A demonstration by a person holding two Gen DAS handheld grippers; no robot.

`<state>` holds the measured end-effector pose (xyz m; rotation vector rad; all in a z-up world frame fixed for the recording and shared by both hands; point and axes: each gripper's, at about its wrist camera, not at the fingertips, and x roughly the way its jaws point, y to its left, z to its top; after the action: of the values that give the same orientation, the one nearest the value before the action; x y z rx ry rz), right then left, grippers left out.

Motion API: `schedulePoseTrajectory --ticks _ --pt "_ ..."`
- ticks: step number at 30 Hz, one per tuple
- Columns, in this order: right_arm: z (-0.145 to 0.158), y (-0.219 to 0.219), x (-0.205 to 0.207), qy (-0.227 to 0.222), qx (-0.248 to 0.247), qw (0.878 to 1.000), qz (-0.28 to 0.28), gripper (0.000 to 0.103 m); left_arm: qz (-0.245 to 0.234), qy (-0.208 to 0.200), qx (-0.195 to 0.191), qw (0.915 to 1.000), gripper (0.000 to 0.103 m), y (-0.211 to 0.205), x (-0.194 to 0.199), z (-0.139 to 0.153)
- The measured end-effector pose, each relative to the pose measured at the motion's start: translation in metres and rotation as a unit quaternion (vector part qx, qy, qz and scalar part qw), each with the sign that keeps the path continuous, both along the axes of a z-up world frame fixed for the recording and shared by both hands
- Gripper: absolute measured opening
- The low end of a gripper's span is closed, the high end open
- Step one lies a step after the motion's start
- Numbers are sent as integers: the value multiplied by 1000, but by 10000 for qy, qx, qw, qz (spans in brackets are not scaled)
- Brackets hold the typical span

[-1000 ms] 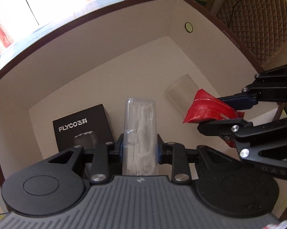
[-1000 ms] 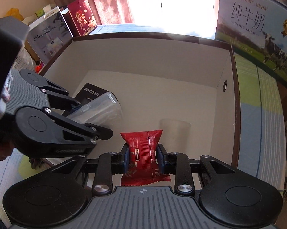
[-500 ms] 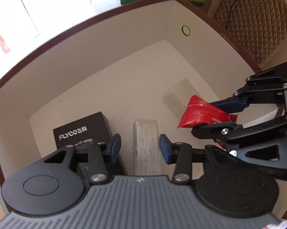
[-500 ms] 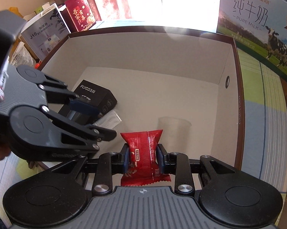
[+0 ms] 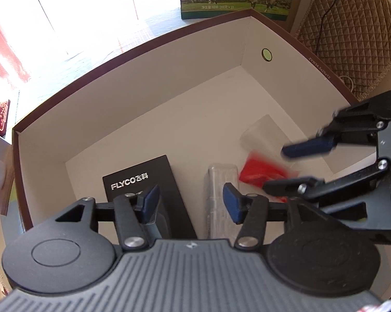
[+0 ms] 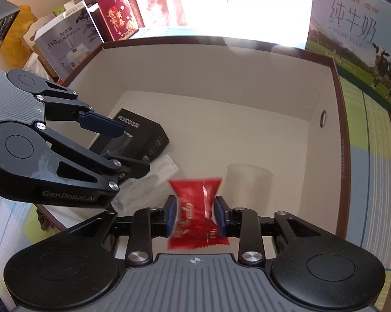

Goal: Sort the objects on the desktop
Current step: 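Lower the case and candy into the brown box and open both tools, then withdraw both tools from the box toward the items on the table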

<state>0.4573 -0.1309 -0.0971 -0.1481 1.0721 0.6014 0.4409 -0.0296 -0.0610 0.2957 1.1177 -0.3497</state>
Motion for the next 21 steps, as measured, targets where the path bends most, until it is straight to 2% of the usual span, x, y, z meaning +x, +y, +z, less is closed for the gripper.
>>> schedulePoseTrajectory --ticks 2,5,7,8,9,12,21 --pt "3 0 -3 -205 -63 9997 -84 73 20 -64 43 10000 58 4 -2 3" --pt "7 -5 -7 -254 49 9996 -108 74 62 -91 -6 9999 65 10 -5 8" --pt "11 -8 -9 -249 80 9995 -164 76 85 -132 11 9999 73 13 -8 11" --pt "12 -10 -10 -233 110 9995 -160 81 110 -153 41 9998 79 15 -10 12" --pt "14 -12 -12 -213 128 9996 -162 86 121 -197 58 9997 79 16 -12 14" --pt "18 -16 -18 -265 153 9993 -198 90 182 -244 90 9995 84 20 -16 17" --pt "32 -23 -34 -395 269 9980 -422 97 302 -435 66 9986 88 26 -37 34"
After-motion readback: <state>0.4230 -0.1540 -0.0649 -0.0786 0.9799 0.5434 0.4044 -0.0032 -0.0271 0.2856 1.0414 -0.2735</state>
